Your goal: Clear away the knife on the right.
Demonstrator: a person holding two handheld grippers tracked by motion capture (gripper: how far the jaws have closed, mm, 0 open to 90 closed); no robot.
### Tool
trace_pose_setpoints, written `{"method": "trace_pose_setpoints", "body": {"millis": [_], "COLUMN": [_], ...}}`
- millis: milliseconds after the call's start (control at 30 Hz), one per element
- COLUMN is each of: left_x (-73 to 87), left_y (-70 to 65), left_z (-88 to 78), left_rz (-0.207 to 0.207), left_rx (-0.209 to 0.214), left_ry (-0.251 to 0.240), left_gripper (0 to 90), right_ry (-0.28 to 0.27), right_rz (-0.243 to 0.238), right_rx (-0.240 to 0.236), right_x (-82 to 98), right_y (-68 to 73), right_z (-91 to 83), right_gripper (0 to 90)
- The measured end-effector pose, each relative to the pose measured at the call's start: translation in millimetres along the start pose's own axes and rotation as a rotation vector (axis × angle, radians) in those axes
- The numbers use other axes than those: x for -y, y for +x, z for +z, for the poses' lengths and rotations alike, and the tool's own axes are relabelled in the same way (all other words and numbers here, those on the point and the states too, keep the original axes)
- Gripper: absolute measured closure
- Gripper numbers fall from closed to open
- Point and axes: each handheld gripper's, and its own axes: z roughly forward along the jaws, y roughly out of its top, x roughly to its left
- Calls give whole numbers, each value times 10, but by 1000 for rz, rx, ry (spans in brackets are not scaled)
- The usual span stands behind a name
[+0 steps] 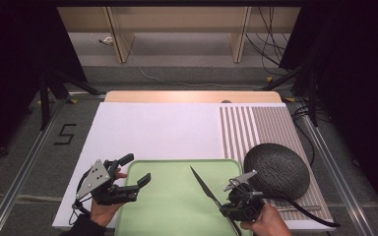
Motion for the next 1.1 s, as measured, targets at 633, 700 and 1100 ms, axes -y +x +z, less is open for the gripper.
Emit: {"method": "trace_pose_setpoints", "body": {"millis": [633, 700, 1100], "left_x": [1, 0, 2], "left_y": [-3, -2, -3], "left_z": [2, 1, 4], "left_rz": [2, 2, 2], "left_rx": [-1, -1, 0], "left_ry": [3, 3, 5], "left_gripper": [161, 161, 162], "right_ry": [145, 160, 181], "right_rz": [-42, -46, -46], "right_rx": [37, 39, 49], "right_x": [24, 27, 29], "right_y": [37, 40, 41], "right_z": [139, 160, 216], "right_gripper": [803, 802, 799]}}
